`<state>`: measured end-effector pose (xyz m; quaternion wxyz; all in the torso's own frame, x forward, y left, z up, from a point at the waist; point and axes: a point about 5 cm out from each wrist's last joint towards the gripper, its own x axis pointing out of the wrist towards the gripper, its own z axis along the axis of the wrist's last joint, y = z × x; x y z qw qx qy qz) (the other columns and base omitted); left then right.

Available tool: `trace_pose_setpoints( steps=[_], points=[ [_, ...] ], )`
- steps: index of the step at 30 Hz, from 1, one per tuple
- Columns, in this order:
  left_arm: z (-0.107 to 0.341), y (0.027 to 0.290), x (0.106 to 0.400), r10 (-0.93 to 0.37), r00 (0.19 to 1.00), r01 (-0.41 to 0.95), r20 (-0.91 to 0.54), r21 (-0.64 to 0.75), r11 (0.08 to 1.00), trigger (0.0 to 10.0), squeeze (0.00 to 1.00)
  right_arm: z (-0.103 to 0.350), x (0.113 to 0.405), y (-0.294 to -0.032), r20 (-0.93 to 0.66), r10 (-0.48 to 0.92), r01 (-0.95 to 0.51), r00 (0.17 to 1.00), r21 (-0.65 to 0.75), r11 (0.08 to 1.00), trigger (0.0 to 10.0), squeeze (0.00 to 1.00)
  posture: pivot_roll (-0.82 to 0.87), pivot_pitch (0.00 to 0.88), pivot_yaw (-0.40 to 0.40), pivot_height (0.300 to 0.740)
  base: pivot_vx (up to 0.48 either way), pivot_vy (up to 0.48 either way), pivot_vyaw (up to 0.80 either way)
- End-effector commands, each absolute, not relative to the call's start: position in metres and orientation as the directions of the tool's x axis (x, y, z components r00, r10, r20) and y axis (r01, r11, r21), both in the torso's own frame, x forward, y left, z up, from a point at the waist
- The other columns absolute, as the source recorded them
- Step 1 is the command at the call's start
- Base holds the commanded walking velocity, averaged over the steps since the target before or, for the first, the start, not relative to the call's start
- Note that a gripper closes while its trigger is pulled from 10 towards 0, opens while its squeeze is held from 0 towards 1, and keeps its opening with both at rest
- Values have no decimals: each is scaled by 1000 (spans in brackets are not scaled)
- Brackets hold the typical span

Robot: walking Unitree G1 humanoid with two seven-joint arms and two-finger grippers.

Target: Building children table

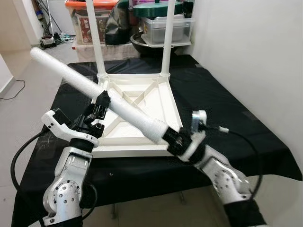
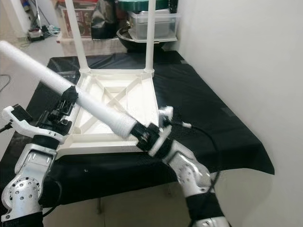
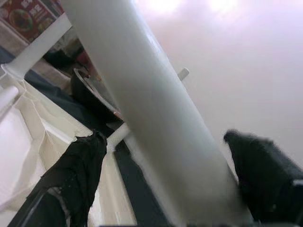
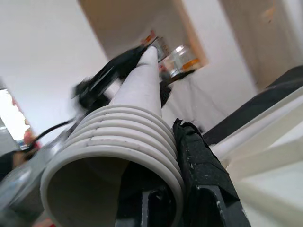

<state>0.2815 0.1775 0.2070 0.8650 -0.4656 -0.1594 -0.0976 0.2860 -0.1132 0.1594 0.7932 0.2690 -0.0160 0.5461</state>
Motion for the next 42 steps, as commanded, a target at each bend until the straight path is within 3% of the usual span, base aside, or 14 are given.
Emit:
trace_pose_setpoints(
  steps=[1, 9, 10, 18, 23, 28, 31, 32, 33, 34, 35, 36, 38, 42],
  points=[
    [209, 184, 283, 18, 928, 311, 372, -802, 510, 10000, 0, 163, 281, -109, 355, 869, -894, 345, 408, 188, 0, 0, 11, 0, -18, 740, 0, 0, 0],
    [225, 247, 283, 215, 893, 239, 396, -820, 520, 10000, 0, 151, 271, -126, 281, 913, -893, 296, 420, 161, 0, 0, 4, 0, -14, 740, 0, 0, 0],
    [226, 255, 280, 232, 885, 237, 403, -820, 521, 0, 0, 150, 271, -128, 270, 918, -894, 289, 418, 159, 0, 0, 4, 0, -14, 740, 0, 0, 0],
    [229, 262, 272, 238, 876, 236, 420, -802, 550, 0, 0, 153, 269, -134, 246, 935, -903, 255, 405, 139, 0, 0, 5, 0, -17, 740, 0, 0, 0],
    [236, 254, 267, 214, 861, 299, 461, -799, 522, 0, 0, 153, 278, -138, 194, 944, -915, 265, 360, 183, 0, 0, 9, 0, -23, 740, 0, 0, 0],
    [245, 237, 266, 187, 847, 353, 498, -789, 503, 0, 0, 152, 298, -138, 120, 918, -886, 377, 336, 320, 0, 0, 9, 0, -25, 740, 0, 0, 0],
    [246, 236, 265, 184, 846, 357, 500, -788, 501, 0, 0, 149, 301, -137, 87, 911, -869, 402, 351, 350, 0, 0, 9, 0, -25, 740, 0, 0, 0],
    [246, 235, 265, 188, 848, 356, 496, -795, 492, 0, 0, 143, 308, -138, 21, 881, -834, 473, 332, 440, 10000, 0, 9, 0, -26, 740, 0, 0, 0],
    [245, 235, 265, 191, 850, 354, 492, -800, 485, 0, 0, 140, 312, -138, -21, 854, -809, 519, 311, 499, 10000, 0, 9, 0, -26, 740, 0, 0, 0],
    [245, 235, 265, 191, 850, 354, 492, -800, 485, 0, 0, 140, 312, -138, -21, 854, -809, 519, 311, 499, 10000, 0, 9, 0, -26, 740, 0, 0, 0],
    [246, 236, 264, 196, 850, 352, 489, -804, 480, 0, 0, 141, 316, -141, -11, 824, -781, 566, 312, 540, 10000, 1000, 8, 0, -25, 740, 0, 0, 0],
    [246, 236, 264, 196, 850, 352, 489, -804, 480, 0, 0, 141, 316, -141, -11, 824, -781, 566, 312, 540, 10000, 1000, 8, 0, -25, 740, 0, 0, 0],
    [253, 241, 263, 226, 837, 350, 498, -805, 480, 0, 0, 145, 324, -158, -13, 763, -741, 646, 230, 631, 10000, 1000, 0, 0, -21, 740, 0, 0, 0],
    [255, 243, 263, 235, 832, 349, 502, -804, 482, 0, 0, 145, 324, -163, -36, 759, -740, 651, 193, 644, 10000, 1000, -2, 0, -22, 740, 0, 0, 0]
  ],
)
